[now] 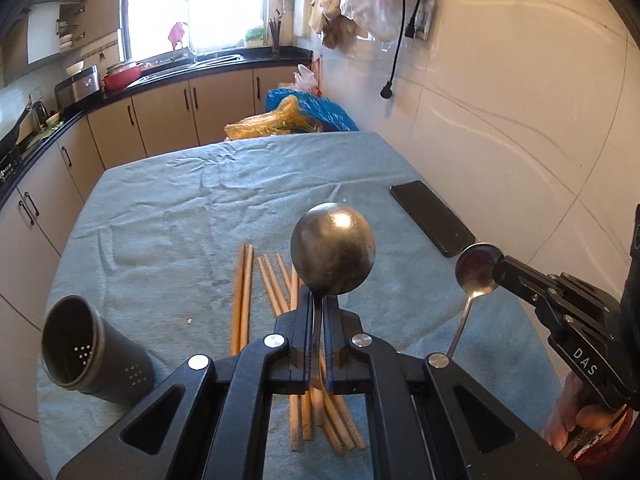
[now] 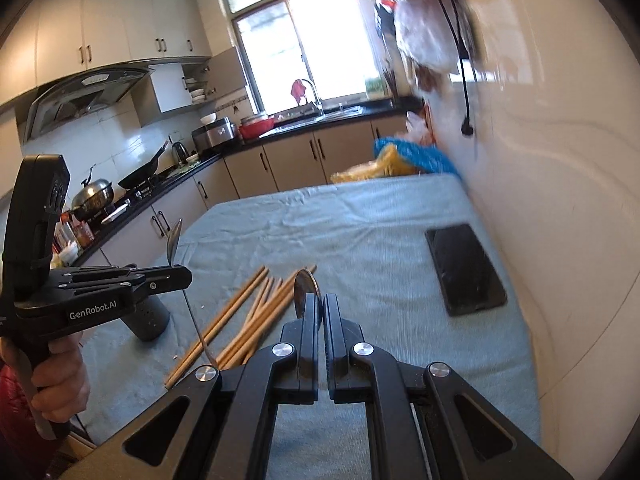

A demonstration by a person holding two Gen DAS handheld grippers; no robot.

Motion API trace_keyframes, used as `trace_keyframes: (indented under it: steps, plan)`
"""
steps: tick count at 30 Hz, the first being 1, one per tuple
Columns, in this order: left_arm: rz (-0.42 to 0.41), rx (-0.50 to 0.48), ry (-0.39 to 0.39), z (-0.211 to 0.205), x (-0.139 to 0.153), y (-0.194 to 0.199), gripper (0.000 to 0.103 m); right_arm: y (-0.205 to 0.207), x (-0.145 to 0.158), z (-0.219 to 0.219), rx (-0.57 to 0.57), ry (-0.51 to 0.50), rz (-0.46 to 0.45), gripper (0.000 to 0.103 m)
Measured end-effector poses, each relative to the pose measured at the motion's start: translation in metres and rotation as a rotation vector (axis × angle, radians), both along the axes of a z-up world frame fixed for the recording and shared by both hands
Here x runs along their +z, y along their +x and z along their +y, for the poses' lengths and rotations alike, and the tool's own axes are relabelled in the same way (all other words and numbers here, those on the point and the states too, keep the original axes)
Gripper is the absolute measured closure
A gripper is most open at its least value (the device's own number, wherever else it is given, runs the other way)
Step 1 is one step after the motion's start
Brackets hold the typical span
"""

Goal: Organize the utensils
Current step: 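Carry both spoons over the black holder cup with both tools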

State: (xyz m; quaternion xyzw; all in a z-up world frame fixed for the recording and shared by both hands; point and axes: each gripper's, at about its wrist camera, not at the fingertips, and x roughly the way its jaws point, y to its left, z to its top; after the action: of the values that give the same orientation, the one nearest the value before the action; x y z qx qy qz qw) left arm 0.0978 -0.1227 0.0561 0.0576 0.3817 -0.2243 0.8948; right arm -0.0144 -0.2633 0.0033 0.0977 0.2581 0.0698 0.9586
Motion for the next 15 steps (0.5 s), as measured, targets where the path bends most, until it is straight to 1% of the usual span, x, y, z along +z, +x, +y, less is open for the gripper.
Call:
trace_keyframes:
  steps: [8,11,15]
  plan:
    - [-0.025,0.034,-0.040,0.030,0.024,-0.009,0.099,-0.002,0.026,0.026,0.019,-0.062,-0.078,0.100]
    - [-0.044,0.061,-0.060,0.050,0.038,-0.011,0.099,0.001,0.038,0.040,0.030,-0.087,-0.113,0.100]
    - [-0.075,0.107,-0.081,0.082,0.062,-0.008,0.099,0.012,0.059,0.063,0.056,-0.092,-0.159,0.100]
